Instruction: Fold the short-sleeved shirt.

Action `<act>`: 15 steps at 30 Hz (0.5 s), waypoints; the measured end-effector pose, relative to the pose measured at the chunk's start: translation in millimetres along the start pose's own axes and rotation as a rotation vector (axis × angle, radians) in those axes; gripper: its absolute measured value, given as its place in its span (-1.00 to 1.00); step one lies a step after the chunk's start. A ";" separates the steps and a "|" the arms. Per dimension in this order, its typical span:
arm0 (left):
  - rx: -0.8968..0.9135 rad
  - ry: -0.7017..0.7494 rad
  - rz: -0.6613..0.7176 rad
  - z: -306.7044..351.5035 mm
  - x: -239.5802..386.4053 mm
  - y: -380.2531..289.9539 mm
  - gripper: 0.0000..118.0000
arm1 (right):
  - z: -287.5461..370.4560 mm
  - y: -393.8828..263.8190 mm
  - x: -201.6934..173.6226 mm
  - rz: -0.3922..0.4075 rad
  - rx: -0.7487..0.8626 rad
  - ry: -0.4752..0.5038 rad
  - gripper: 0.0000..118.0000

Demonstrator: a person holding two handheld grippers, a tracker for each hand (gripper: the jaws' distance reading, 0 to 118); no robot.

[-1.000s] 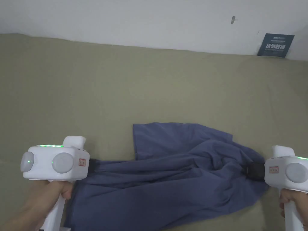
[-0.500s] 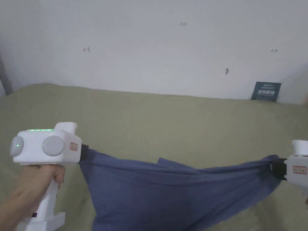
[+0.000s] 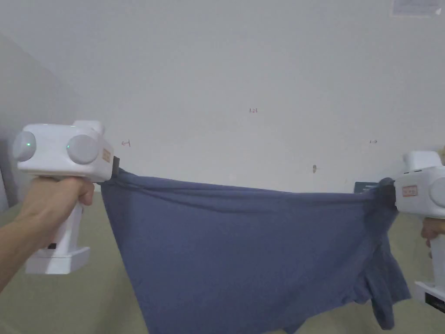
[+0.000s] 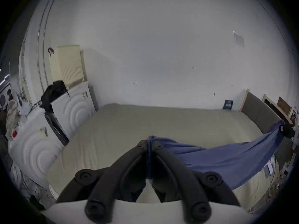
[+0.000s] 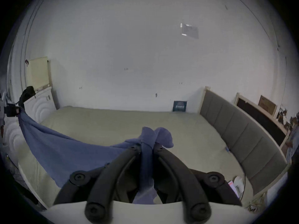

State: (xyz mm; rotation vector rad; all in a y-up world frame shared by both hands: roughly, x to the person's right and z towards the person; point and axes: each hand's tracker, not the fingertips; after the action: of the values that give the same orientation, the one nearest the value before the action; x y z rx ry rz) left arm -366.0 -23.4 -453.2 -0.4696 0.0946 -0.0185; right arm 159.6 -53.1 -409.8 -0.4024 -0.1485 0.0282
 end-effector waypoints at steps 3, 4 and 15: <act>0.036 0.026 0.001 -12.1 12.6 25.3 -0.93 | -19.8 28.9 1.0 -0.017 0.030 -0.019 -0.77; 0.045 0.031 -0.003 -17.4 15.9 32.4 -0.93 | -25.2 37.7 1.7 -0.021 0.040 -0.024 -0.77; 0.041 0.111 -0.008 -140.8 48.5 29.9 -0.93 | -126.8 47.6 -7.3 -0.019 0.032 -0.070 -0.77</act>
State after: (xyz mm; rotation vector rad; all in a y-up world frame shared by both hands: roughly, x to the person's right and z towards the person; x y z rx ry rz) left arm -331.3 -62.2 -595.9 -0.4274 0.2014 -0.0543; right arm 171.5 -59.0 -544.8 -0.3680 -0.2209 0.0261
